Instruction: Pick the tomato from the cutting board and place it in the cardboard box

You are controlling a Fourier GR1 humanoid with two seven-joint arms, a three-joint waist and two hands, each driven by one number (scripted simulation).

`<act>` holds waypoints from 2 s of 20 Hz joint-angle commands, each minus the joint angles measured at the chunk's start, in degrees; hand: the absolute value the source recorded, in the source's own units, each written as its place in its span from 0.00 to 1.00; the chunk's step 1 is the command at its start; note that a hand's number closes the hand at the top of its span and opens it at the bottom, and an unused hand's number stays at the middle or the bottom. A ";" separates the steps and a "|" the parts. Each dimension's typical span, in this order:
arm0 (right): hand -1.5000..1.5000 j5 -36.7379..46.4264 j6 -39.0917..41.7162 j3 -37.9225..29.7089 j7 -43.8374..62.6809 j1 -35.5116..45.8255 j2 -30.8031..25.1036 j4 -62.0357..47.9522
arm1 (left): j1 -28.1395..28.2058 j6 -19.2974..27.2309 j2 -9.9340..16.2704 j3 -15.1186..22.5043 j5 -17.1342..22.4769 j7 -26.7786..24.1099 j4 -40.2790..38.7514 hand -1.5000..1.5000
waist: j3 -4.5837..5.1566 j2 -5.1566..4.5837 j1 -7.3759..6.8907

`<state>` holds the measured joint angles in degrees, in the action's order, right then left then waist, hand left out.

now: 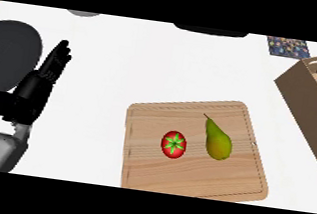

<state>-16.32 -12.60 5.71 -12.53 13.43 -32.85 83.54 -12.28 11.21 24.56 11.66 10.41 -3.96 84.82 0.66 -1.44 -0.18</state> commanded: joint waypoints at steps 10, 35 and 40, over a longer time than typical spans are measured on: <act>0.00 20.58 -38.64 6.44 7.91 -14.21 14.42 18.94 | 8.25 -2.27 0.41 -8.39 12.67 10.74 0.63 0.50 | -0.37 2.99 2.57; 0.00 67.44 2.31 31.03 73.30 -21.85 11.77 32.13 | 9.42 -5.39 2.21 -9.32 15.04 13.04 6.41 0.50 | 0.10 1.27 -1.68; 0.00 68.97 14.57 34.96 90.13 -12.13 23.64 34.69 | 8.07 -4.52 1.43 -8.69 14.04 13.60 5.57 0.50 | -0.20 1.31 -1.18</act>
<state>49.92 -7.31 37.07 62.15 -4.59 -16.59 115.91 -2.55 6.11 26.28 2.94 24.86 9.00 91.04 0.64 -0.20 -1.85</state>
